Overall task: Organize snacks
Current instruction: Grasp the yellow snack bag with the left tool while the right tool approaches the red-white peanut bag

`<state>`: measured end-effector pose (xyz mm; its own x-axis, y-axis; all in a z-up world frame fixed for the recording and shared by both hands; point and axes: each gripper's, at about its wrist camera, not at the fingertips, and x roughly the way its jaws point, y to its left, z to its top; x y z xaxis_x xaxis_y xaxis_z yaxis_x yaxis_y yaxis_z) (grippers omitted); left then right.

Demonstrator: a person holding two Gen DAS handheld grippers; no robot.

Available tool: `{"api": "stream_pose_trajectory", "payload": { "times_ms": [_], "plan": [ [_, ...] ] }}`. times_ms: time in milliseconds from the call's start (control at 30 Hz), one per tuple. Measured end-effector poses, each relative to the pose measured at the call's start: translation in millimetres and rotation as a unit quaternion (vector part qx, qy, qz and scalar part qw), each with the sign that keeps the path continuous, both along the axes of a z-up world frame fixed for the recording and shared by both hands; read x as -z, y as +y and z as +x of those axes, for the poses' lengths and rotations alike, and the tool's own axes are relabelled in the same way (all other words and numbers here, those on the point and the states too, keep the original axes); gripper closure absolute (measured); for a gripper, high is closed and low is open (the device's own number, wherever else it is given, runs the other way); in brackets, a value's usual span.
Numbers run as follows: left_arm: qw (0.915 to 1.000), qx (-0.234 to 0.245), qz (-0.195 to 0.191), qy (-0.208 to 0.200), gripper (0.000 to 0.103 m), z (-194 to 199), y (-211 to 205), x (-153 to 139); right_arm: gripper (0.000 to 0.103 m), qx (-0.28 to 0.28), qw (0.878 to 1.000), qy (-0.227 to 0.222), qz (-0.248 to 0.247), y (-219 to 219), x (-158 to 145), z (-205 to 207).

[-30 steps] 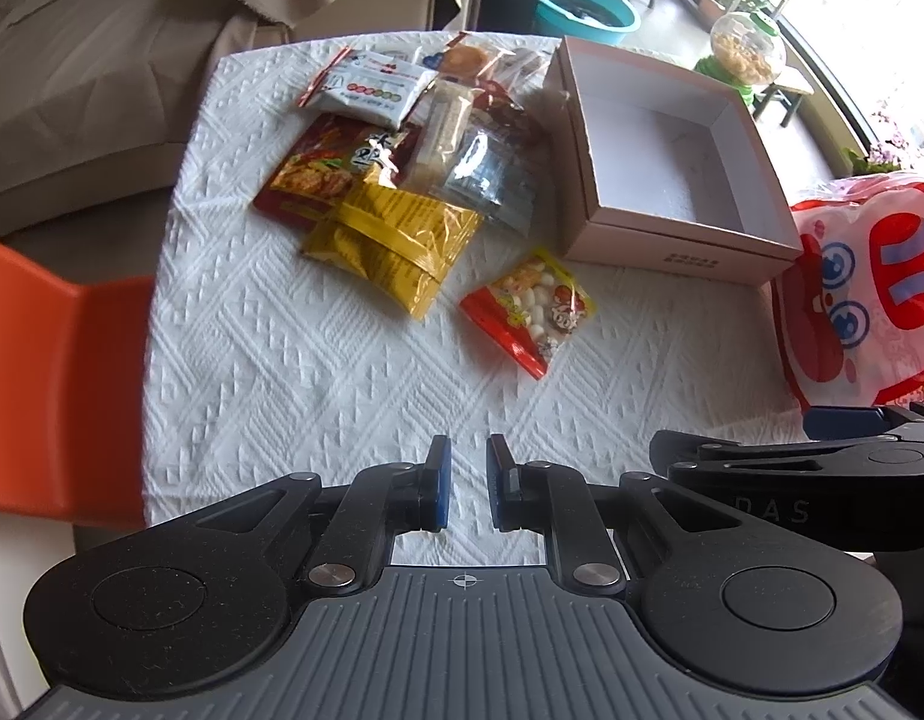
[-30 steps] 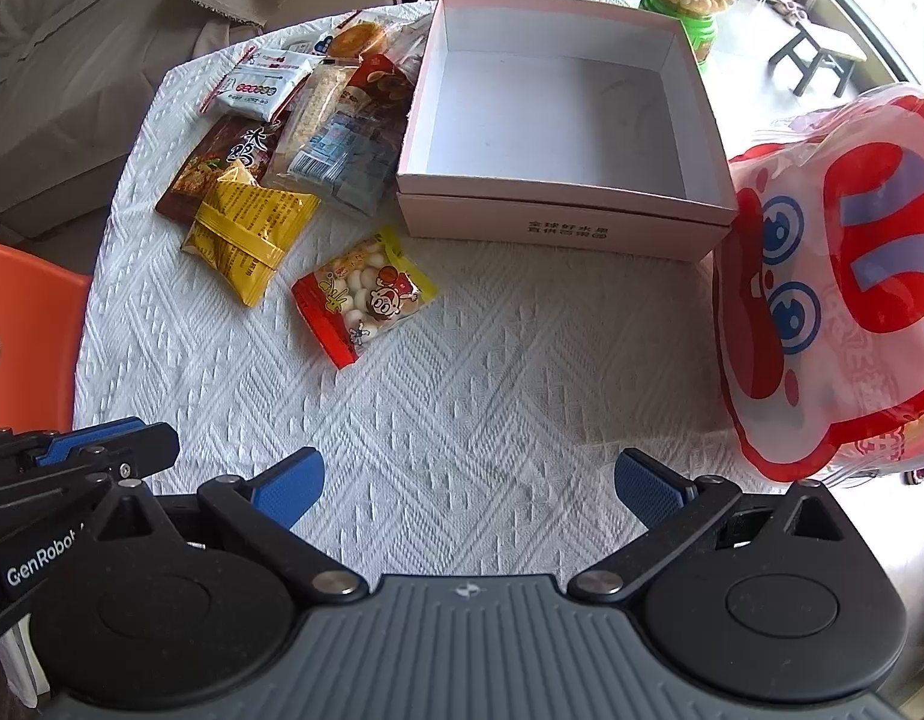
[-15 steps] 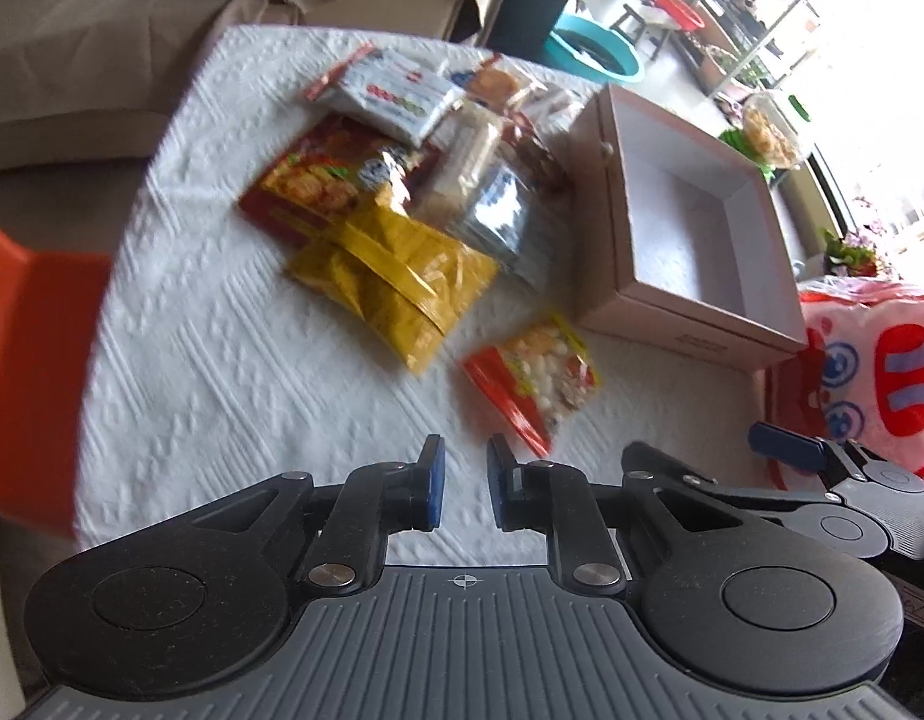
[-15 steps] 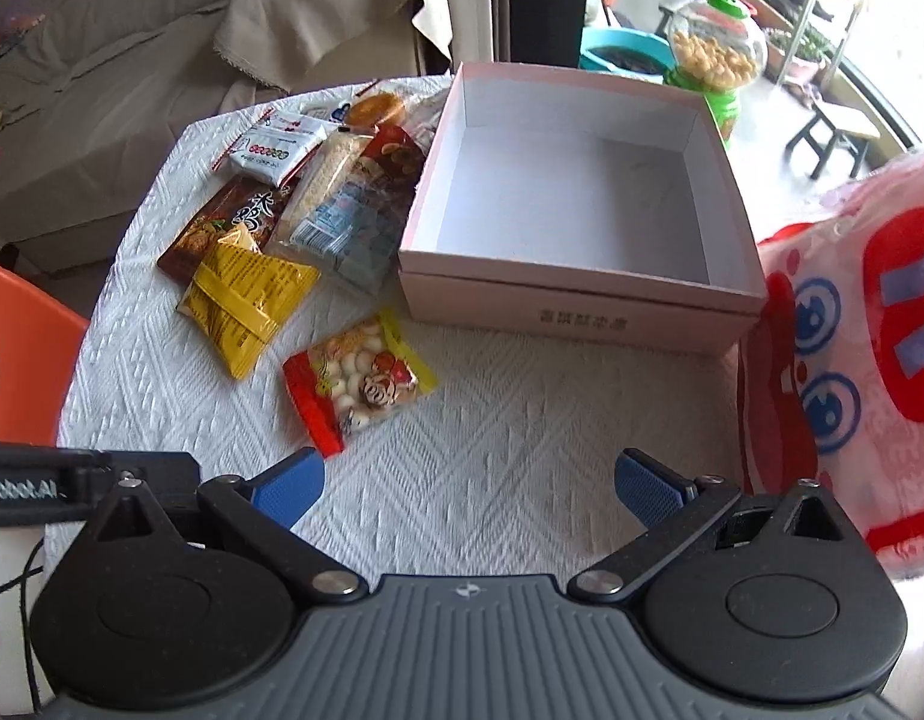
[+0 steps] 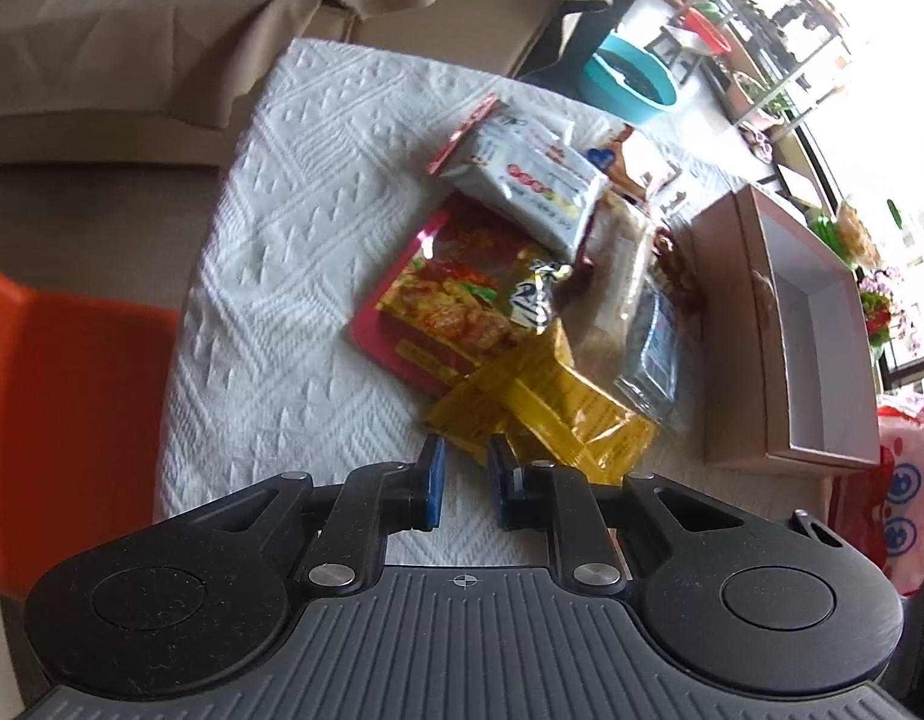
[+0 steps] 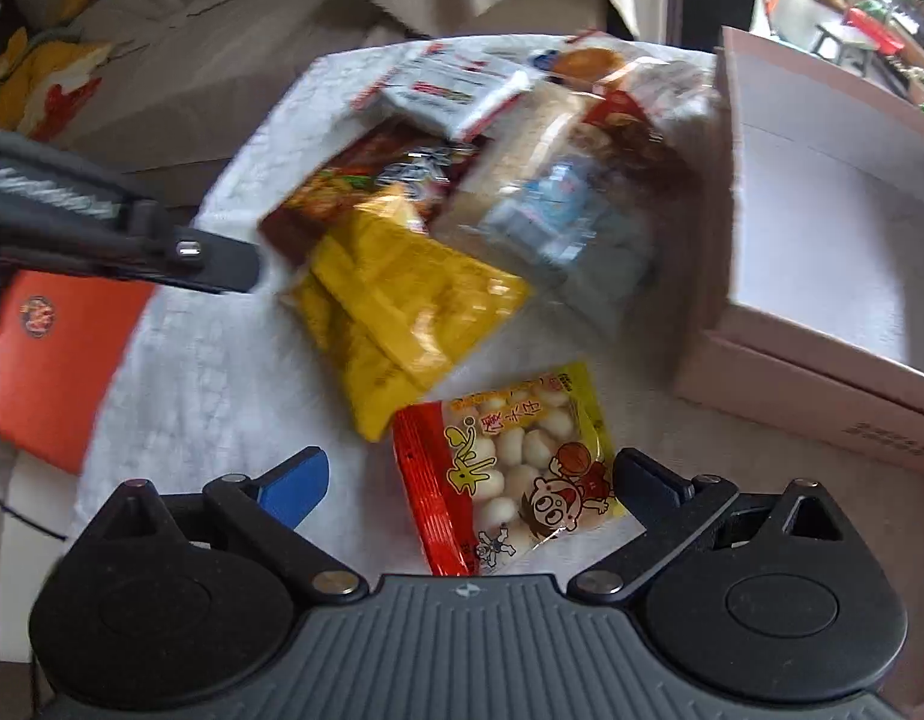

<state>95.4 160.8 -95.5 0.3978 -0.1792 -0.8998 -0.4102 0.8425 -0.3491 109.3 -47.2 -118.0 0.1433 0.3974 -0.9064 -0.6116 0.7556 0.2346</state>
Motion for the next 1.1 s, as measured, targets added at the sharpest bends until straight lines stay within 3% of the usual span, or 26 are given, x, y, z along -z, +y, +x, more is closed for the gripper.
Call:
{"api": "stream_pose_trajectory", "payload": {
  "times_ms": [100,200,367,467,533,633,733,800,867,1000,1067,1100],
  "plan": [
    [0.9996,0.002,-0.019,0.022,0.084,-8,14,7,0.003,-0.006,0.997,-0.073,-0.022,20,-14,-5],
    [0.9989,0.003,-0.036,0.030,0.084,-15,28,10,0.003,-0.019,0.995,-0.087,-0.039,41,-11,8],
    [0.9982,0.001,-0.039,0.045,0.084,-15,53,16,0.003,-0.027,0.997,-0.024,-0.062,72,15,23],
    [0.9983,0.024,-0.030,0.043,0.084,-6,54,17,0.006,-0.035,0.997,0.058,0.022,63,-1,5],
    [0.9983,0.043,-0.024,0.031,0.084,1,48,14,0.006,-0.017,0.998,0.062,0.028,54,-11,-11],
    [0.9981,0.061,0.007,0.009,0.084,11,32,6,0.006,0.025,0.999,0.018,-0.032,33,-16,-33],
    [0.9990,0.035,0.027,0.007,0.079,21,18,2,0.006,0.067,0.995,-0.013,-0.072,11,-19,-47],
    [0.9992,0.012,0.037,0.008,0.072,25,8,4,0.006,0.105,0.992,-0.019,-0.073,-5,-19,-49],
    [0.9958,0.032,0.085,0.011,0.070,30,-9,6,0.006,0.139,0.988,-0.014,-0.073,-12,-11,-46],
    [0.9770,0.081,0.197,0.007,0.066,26,-39,2,0.006,0.193,0.979,0.005,-0.065,-17,6,-38],
    [0.9751,0.082,0.205,0.010,0.066,24,-42,3,0.004,0.201,0.978,0.009,-0.064,-17,14,-35],
    [0.9789,0.068,0.192,0.012,0.067,24,-39,5,0.003,0.198,0.978,0.001,-0.062,-17,14,-36]
  ]
}}
